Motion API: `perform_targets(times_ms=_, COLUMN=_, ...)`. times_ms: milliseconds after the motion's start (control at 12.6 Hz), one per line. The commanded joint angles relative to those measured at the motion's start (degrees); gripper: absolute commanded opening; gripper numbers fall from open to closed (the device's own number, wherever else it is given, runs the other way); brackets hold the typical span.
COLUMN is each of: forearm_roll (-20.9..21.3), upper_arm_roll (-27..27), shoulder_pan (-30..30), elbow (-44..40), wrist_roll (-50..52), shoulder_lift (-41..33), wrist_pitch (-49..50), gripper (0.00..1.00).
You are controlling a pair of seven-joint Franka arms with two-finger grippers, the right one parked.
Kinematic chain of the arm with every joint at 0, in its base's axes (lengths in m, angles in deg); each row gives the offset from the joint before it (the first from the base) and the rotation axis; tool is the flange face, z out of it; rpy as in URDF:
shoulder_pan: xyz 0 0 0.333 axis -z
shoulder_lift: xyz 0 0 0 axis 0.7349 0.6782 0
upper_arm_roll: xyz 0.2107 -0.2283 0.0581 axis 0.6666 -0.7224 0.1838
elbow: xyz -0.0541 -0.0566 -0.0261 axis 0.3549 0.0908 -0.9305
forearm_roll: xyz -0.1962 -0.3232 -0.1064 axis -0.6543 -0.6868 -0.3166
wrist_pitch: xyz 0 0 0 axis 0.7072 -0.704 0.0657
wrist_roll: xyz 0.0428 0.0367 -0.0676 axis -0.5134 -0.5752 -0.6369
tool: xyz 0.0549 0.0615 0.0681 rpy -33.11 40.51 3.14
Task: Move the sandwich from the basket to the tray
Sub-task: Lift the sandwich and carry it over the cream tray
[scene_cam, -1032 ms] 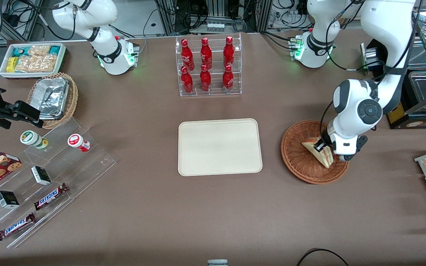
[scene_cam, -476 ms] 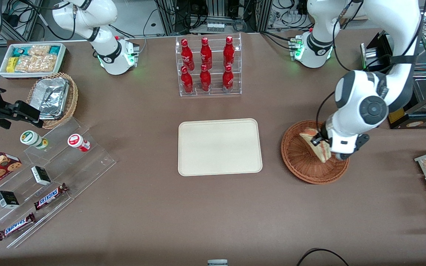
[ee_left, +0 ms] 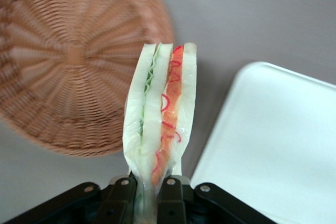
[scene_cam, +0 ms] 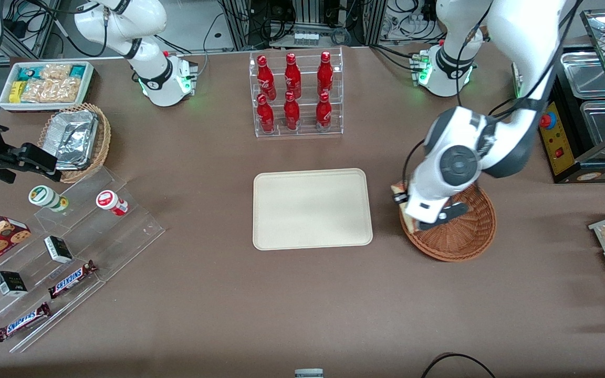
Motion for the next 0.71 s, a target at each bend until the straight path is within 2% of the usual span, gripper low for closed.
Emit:
perform_targets(times_ms=0, forearm_roll=2.9, upper_arm_roll=-5.6, shoulder_pan=-0.2, elbow=-9.2, wrist_roll=3.2, shoulder_lift=8.5, wrist_pitch=2.3, gripper=0.14)
perform_targets(times_ms=159, forearm_roll=6.1, upper_arm_roll=-6.3, shoulder_pan=5.5, elbow=-12.9, wrist_roll=7.9, shoulder_lift=11.9, wrist_pitch=2.3, gripper=0.14)
perform_targets(times_ms=476, forearm_roll=6.5, upper_arm_roll=-6.2, shoulder_pan=11.4, elbow=-17.5, wrist_roll=13.1, shoulder_lift=16.5, wrist_pitch=2.0, gripper=0.13)
perform_targets(times_ms=635, forearm_roll=9.5, upper_arm_roll=-6.2, shoulder_pan=14.0, elbow=-21.5, wrist_roll=15.4, shoulder_lift=20.1, wrist_pitch=1.9, gripper=0.13)
